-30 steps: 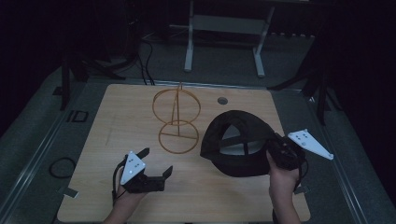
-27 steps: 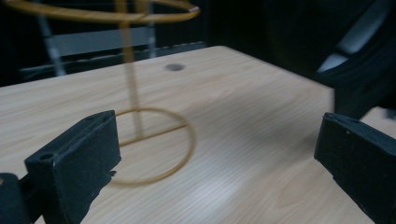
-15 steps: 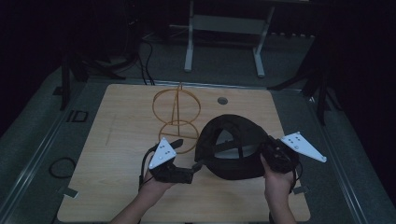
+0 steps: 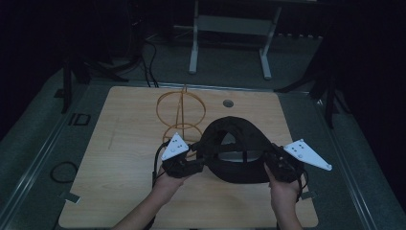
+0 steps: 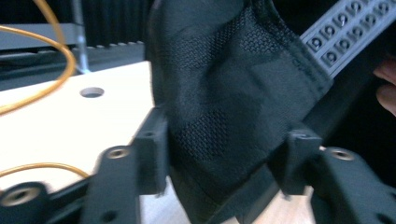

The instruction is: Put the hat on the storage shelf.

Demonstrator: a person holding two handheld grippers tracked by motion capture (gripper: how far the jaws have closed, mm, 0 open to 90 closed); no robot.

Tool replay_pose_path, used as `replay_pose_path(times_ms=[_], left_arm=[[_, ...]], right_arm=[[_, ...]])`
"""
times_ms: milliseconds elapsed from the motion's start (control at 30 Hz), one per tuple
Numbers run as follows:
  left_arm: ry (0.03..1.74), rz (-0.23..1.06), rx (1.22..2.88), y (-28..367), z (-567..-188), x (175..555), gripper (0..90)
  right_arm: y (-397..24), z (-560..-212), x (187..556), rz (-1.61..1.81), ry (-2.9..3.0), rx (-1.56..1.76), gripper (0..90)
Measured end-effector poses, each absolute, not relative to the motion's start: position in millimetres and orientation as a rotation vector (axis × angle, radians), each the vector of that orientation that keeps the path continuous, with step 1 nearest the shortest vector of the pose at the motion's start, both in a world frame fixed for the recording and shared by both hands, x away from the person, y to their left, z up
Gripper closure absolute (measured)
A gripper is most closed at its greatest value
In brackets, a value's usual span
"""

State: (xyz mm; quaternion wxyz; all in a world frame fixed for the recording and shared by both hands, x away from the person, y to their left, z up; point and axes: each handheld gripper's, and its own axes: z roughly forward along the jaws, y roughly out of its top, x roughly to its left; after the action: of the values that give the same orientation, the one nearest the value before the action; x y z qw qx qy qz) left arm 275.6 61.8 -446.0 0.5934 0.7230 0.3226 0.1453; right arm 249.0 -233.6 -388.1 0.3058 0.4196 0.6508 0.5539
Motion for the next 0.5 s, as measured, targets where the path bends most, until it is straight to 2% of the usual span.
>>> replay_pose_path(times_ms=[33, 67, 100, 167, 233, 500], left_arm=[[0.759, 0.341, 1.67, 62, -445, 276, 51.9], [0.766, 0.335, 1.655, 63, -443, 277, 58.2], [0.776, 0.342, 1.642, 63, -442, 277, 58.2], [0.805, 0.358, 1.626, 65, -440, 277, 75.8], [0.822, 0.393, 1.635, 65, -437, 278, 85.7], [0.83, 0.507, 1.648, 66, -425, 273, 87.8]], right_arm=[[-234, -388, 249, 1.466, 1.723, 1.111, 88.7], [-234, -389, 249, 1.464, 1.723, 1.116, 88.7], [-234, -389, 249, 1.464, 1.723, 1.116, 88.7], [-234, -390, 248, 1.464, 1.734, 1.113, 88.6], [-232, -391, 247, 1.456, 1.745, 1.106, 88.6], [-229, -400, 241, 1.459, 1.786, 1.105, 88.3]])
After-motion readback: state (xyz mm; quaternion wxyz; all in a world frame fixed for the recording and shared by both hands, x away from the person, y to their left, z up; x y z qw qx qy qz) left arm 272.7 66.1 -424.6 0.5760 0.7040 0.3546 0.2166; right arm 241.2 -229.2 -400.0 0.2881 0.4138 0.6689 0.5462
